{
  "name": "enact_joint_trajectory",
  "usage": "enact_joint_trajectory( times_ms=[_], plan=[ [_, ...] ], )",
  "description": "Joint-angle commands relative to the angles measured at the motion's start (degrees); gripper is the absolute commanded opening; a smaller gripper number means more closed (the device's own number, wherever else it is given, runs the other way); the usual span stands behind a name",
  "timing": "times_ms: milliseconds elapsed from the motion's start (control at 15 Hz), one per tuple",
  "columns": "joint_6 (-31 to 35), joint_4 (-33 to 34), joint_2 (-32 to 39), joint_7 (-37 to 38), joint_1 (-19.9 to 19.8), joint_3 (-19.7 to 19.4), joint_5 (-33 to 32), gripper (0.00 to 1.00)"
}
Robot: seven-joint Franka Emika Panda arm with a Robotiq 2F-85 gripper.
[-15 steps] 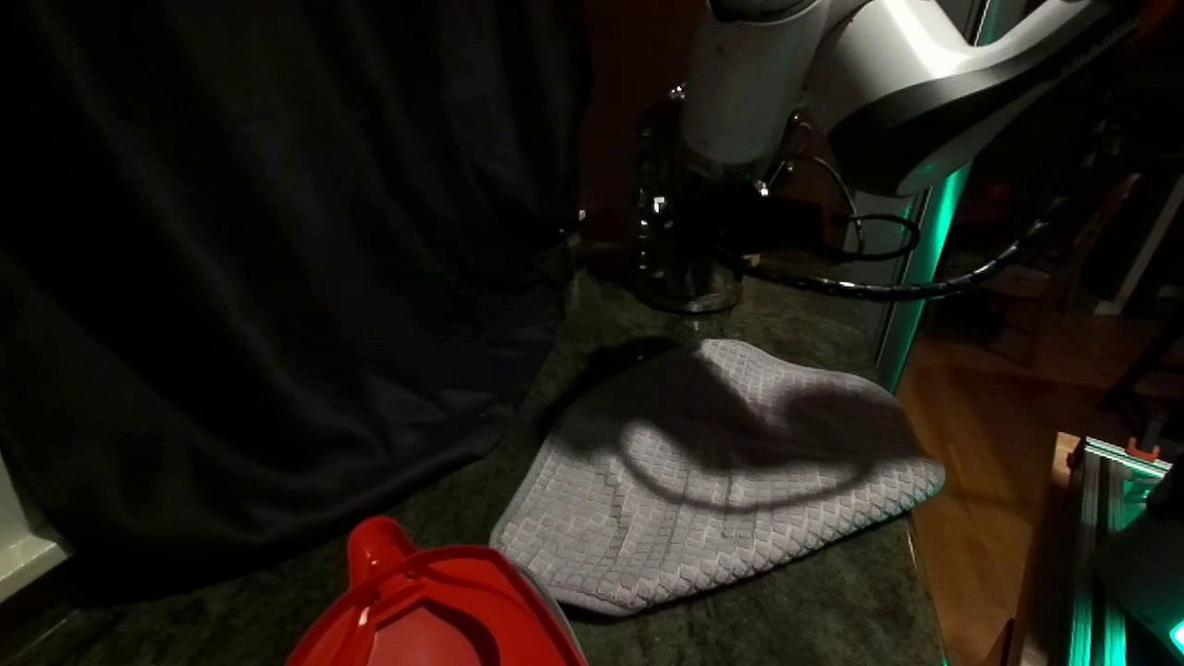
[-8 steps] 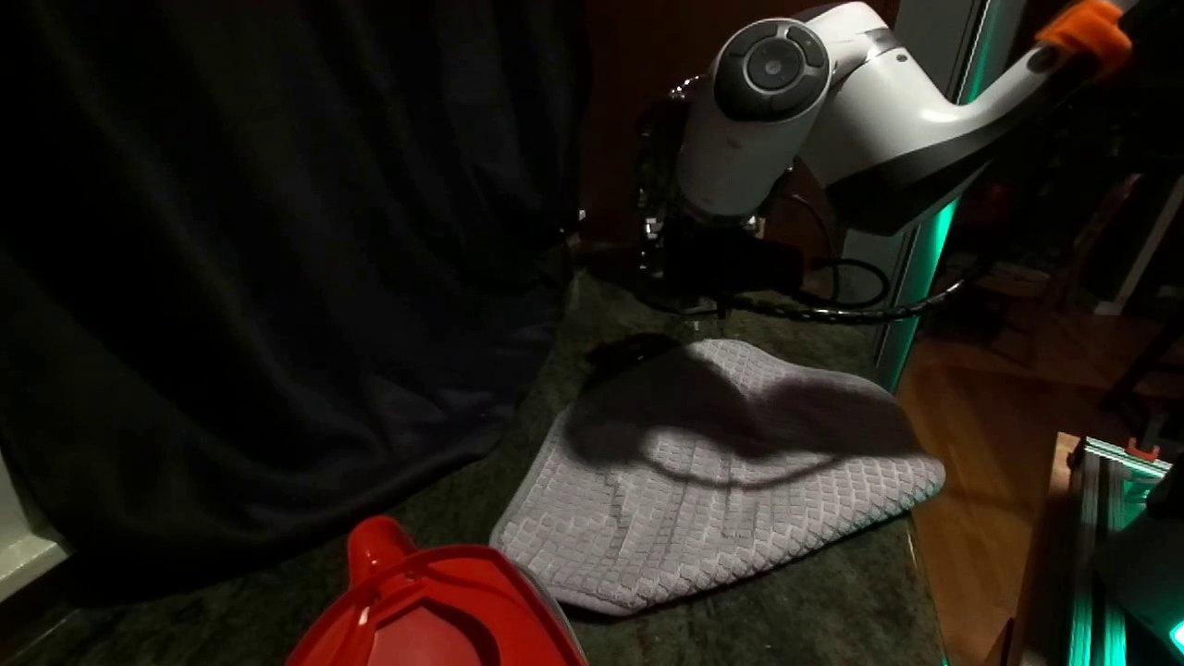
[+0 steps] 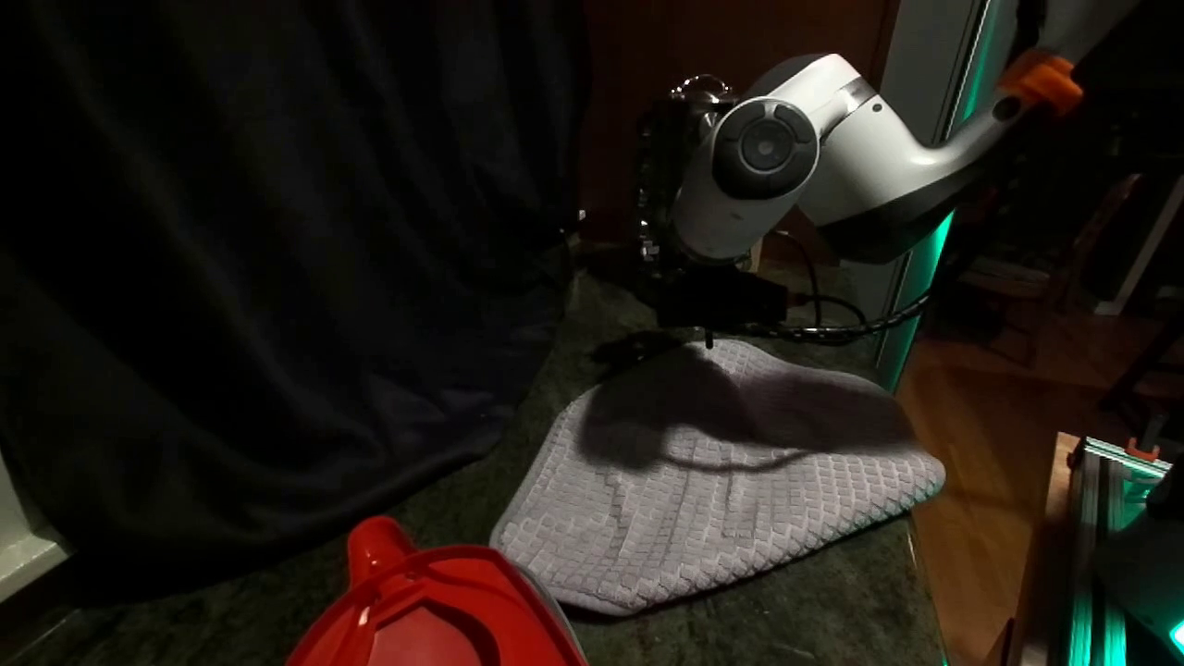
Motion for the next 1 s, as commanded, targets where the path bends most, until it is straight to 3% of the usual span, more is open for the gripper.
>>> enact_joint_trajectory(
  times_ms=[0,467,933],
  plan=[
    [-5.2,-1.1,-0.5,6.4,1.5,-1.1,-1.6,0.25],
    [-21.7,-1.9,0.9,9.5,2.6,-0.9,3.3,0.25],
    [-21.8,-2.0,4.1,10.3,1.7,-2.4,9.8,0.25]
  ],
)
